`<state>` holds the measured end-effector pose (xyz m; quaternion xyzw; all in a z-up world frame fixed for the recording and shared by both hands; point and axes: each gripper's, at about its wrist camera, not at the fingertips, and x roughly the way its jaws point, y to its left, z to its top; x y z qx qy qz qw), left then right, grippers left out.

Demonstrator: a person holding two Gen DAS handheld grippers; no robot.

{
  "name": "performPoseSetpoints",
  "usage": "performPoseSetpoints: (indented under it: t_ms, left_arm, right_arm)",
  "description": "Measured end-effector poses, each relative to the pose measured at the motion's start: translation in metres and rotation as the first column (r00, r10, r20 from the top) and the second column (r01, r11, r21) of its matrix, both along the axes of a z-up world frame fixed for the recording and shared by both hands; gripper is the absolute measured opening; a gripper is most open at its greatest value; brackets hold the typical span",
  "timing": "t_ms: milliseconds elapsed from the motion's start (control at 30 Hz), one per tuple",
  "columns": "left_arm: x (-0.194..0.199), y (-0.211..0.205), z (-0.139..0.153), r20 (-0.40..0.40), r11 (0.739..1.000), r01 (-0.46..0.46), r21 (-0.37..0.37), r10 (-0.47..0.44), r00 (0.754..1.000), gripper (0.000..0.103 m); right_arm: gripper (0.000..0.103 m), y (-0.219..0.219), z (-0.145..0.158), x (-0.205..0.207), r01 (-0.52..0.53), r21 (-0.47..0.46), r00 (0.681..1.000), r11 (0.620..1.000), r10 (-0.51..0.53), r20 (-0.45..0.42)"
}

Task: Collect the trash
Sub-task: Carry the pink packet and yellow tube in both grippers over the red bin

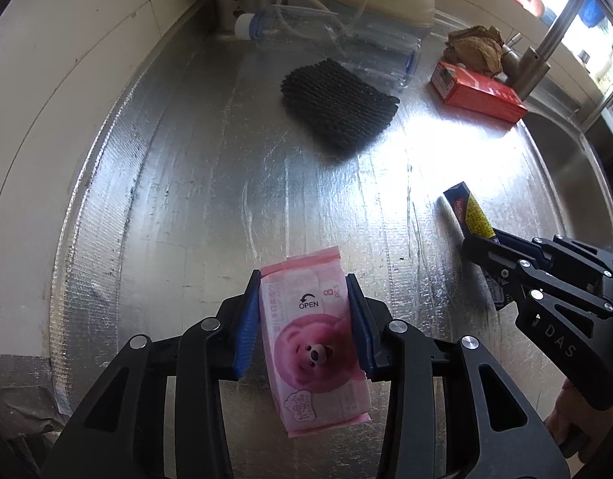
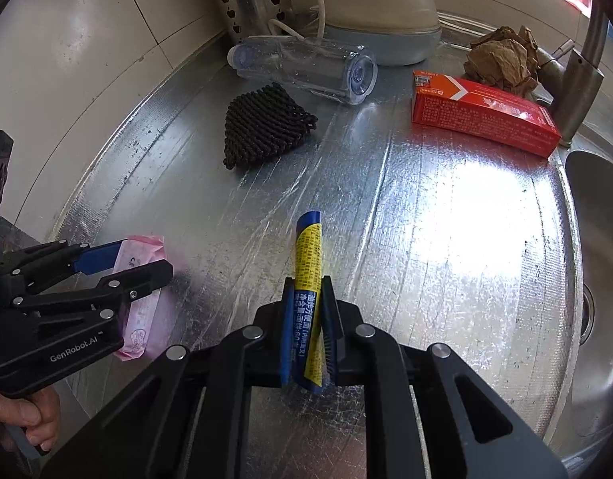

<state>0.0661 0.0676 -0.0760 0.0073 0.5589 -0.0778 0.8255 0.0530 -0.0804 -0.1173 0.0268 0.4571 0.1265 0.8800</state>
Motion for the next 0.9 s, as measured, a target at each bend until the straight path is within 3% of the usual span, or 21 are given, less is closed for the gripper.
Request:
performPoseSetpoints:
  t_ms: [600, 900]
  left_arm:
    - [-0.016, -0.001, 0.008, 0.012, 0.999, 0.031, -0.015, -0.031, 0.999, 0.039]
    - [-0.048, -0.01, 0.038, 0.04, 0.992, 0.126, -0.02, -0.125, 0.991, 0.039]
  right_arm:
    - [0.012, -0.029, 0.014, -0.021, 0.045, 0.128, 0.999, 0.991, -0.046, 0.003]
    - [0.012, -0.035, 0.044, -0.078, 0.025, 0.132, 0.998, 0.991, -0.032, 0.049]
